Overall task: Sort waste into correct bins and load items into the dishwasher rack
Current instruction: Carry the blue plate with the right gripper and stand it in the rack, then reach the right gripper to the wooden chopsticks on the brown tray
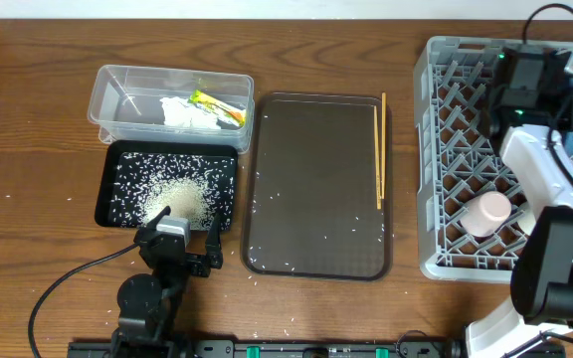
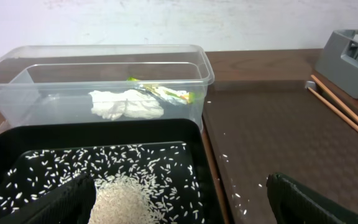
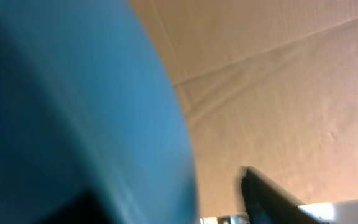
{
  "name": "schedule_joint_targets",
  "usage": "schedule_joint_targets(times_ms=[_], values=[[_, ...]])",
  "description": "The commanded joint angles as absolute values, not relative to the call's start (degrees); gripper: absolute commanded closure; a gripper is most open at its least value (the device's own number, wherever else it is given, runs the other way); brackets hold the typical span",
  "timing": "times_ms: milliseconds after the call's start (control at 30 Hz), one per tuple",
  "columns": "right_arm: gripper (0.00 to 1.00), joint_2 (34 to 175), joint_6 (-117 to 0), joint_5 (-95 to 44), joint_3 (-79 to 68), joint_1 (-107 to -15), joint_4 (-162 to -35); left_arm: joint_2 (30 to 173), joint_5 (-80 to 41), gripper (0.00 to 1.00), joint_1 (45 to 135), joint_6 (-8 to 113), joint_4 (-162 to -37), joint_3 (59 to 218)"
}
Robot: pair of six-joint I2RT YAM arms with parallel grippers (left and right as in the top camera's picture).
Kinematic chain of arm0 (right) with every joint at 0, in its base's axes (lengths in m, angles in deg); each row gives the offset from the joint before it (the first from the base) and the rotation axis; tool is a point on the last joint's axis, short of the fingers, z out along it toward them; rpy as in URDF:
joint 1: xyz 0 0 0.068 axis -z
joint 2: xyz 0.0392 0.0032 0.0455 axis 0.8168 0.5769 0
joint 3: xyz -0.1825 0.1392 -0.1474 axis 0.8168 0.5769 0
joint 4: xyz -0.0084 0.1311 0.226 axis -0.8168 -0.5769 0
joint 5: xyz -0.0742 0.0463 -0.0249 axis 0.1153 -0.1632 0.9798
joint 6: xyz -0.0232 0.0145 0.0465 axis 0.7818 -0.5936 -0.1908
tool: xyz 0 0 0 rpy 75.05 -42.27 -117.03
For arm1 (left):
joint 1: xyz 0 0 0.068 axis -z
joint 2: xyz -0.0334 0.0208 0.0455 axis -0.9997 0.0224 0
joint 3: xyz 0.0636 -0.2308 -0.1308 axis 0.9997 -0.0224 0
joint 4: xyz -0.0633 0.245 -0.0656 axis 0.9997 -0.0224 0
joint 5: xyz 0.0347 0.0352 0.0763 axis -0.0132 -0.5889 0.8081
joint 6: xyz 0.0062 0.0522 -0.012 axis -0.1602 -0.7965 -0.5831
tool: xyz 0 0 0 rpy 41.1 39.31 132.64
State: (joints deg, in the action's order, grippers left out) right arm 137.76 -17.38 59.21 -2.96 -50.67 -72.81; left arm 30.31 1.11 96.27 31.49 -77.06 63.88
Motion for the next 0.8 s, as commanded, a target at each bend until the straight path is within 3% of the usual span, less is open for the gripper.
schedule_joint_targets(times_ms=[0,167,367,633,767], values=[[0.21,136.60,-18.36,55.54,-3.46,-54.17,-72.83,29.92,1.81,0.10,96.14,31.34,-77.43,62.44],[0.16,131.01,-18.80,44.94,-3.46,-57.99,-77.05,29.92,1.81,0.10,96.14,31.34,-77.43,62.44],[0.13,120.23,-28.92,22.63,-3.48,-62.34,-89.42,29.92,1.81,0.10,96.14,31.34,-77.43,62.44],[0.22,113.94,-53.55,-8.96,-3.35,-75.20,-109.68,29.92,1.81,0.10,96.14,31.34,-77.41,62.44],[0.26,117.37,-67.87,-16.24,-1.87,-80.51,-112.59,29.92,1.81,0.10,96.14,31.34,-77.43,62.44]])
